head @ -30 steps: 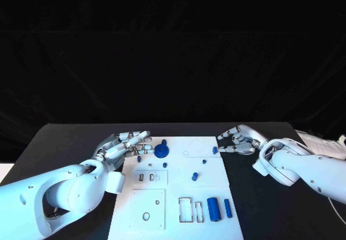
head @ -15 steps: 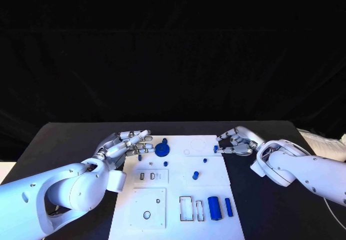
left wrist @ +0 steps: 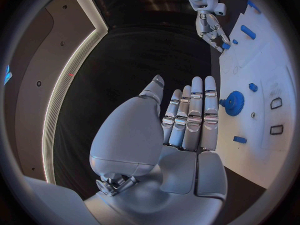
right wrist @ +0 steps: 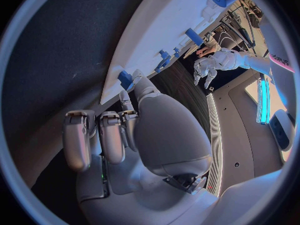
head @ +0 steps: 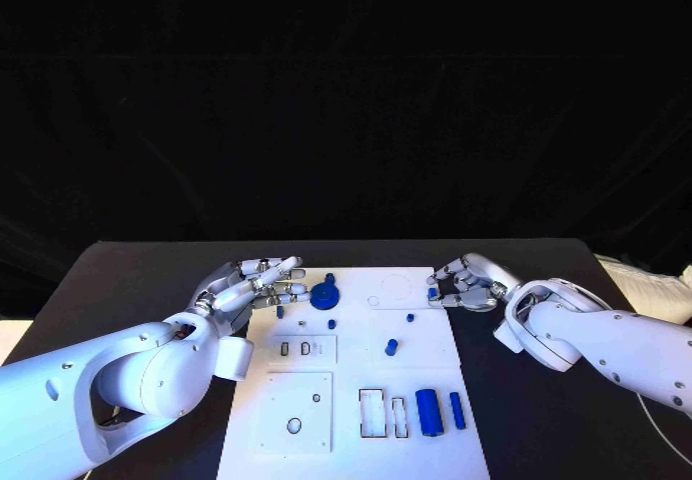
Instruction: Assemble the parts on the task board
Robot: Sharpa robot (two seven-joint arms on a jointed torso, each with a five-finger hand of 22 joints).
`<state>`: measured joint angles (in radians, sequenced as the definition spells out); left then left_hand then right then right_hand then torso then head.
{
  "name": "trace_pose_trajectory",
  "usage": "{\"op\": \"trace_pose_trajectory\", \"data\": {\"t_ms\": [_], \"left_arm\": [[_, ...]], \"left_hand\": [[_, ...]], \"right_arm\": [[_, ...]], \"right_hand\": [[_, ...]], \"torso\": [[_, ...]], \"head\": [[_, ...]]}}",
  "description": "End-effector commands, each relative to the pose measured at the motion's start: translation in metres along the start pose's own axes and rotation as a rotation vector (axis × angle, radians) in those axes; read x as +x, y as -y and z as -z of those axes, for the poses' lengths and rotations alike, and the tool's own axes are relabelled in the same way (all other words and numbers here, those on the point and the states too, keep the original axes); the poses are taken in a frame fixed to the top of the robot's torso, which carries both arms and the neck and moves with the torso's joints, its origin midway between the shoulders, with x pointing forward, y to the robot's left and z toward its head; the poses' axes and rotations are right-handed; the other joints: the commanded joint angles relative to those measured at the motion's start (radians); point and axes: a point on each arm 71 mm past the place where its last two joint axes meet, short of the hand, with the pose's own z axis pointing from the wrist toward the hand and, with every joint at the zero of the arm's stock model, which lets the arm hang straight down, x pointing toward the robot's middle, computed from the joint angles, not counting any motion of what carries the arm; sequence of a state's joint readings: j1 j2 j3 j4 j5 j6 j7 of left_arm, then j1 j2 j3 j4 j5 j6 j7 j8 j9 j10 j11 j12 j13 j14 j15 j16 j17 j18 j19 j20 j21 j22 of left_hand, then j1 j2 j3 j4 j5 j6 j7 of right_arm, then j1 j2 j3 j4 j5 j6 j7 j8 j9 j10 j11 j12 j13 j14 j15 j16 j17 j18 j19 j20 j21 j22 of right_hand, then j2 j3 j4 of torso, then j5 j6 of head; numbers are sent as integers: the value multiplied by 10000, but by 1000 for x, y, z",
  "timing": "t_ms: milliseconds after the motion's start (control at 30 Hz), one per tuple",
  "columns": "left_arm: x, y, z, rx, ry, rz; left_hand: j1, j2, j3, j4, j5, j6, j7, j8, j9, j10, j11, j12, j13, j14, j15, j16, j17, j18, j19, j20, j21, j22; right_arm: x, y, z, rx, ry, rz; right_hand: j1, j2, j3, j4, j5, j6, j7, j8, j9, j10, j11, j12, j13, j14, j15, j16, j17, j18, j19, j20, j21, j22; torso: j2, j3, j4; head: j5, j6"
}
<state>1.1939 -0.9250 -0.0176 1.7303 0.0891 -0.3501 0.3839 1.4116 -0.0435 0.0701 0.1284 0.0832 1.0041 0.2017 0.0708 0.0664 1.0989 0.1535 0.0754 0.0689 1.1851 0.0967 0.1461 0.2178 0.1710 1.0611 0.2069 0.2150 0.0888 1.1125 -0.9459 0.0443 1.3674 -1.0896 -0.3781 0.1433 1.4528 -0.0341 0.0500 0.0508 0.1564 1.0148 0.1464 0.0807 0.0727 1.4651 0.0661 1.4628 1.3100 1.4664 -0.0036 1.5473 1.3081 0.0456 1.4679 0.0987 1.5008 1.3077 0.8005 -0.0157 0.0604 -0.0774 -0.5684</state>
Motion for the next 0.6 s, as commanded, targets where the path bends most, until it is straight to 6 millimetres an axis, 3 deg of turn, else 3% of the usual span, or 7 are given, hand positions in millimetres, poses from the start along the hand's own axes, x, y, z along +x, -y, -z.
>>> {"op": "trace_pose_trajectory", "data": {"t_ms": [33,600], "left_arm": [[2,1,0,41,-191,84],[2,0,0,8,-193,84]], "left_hand": [[27,66,-4,-50,-41,-46,58,-58,-10,-39,-10,-35,-5,78,21,-46,15,113,73,4,-35,-9],[27,69,-6,-57,-41,-52,64,-60,-11,-42,-7,-39,-5,80,21,-52,20,113,75,4,-39,-12]], "right_arm": [[4,0,0,-33,-307,125],[9,5,-3,179,-340,103]], "right_hand": [[11,97,6,-55,-40,119,-3,31,15,505,-68,64,1905,946,-96,33,2190,-114,280,-58,-2,1081],[-20,381,382,-201,-285,519,-135,74,18,571,-187,171,1981,963,-199,66,2264,-130,322,-154,33,1156]], "torso": [[-6,-5,-10],[-5,-5,3]], "head": [[10,-21],[33,-56]]}}
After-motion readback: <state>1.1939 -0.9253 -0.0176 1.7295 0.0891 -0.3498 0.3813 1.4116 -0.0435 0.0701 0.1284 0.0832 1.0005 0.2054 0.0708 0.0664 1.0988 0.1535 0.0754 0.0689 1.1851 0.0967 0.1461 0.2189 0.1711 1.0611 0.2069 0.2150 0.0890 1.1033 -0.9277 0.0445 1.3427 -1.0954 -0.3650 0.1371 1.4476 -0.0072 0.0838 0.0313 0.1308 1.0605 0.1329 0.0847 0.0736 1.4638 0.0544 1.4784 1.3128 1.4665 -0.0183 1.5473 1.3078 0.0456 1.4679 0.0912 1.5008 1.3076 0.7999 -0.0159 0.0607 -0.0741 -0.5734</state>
